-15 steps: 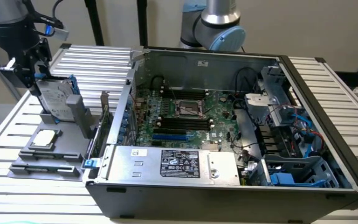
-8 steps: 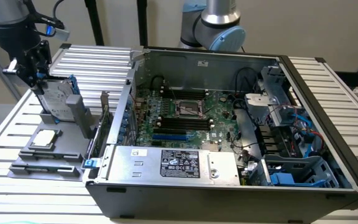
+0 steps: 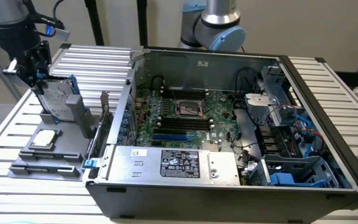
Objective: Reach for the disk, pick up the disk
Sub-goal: 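Pick up the disk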
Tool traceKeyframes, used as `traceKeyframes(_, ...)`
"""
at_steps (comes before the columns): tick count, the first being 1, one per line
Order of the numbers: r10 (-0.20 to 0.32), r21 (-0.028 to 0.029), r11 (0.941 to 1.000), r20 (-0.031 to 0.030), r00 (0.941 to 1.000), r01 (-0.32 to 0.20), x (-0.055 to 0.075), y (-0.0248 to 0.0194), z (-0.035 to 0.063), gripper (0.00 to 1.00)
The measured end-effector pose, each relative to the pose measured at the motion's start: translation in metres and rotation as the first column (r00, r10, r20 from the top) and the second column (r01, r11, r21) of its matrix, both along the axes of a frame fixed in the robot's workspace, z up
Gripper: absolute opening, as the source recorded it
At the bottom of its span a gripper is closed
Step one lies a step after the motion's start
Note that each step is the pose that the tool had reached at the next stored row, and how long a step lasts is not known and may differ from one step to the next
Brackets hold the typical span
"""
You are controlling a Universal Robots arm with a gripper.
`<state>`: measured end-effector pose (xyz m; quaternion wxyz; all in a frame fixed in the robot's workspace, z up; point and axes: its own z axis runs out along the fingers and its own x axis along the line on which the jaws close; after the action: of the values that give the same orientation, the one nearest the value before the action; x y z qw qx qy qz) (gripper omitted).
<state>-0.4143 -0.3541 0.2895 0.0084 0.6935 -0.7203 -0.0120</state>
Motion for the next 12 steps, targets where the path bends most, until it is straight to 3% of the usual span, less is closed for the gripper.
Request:
traceKeyframes(3, 0.000, 0.0007, 1.0000, 0.0011, 1.0000, 0.000, -0.0002, 0.0000, 0.0000, 0.50)
traceKeyframes(5, 0.000, 0.0007, 1.0000, 0.0014, 1.0000, 0.000, -0.0004, 0.0000, 0.0000, 0.41)
traceKeyframes(12, 0.000, 0.0031, 1.0000, 0.0020, 1.0000, 0.000, -0.0009, -0.0040, 0.0000, 0.41)
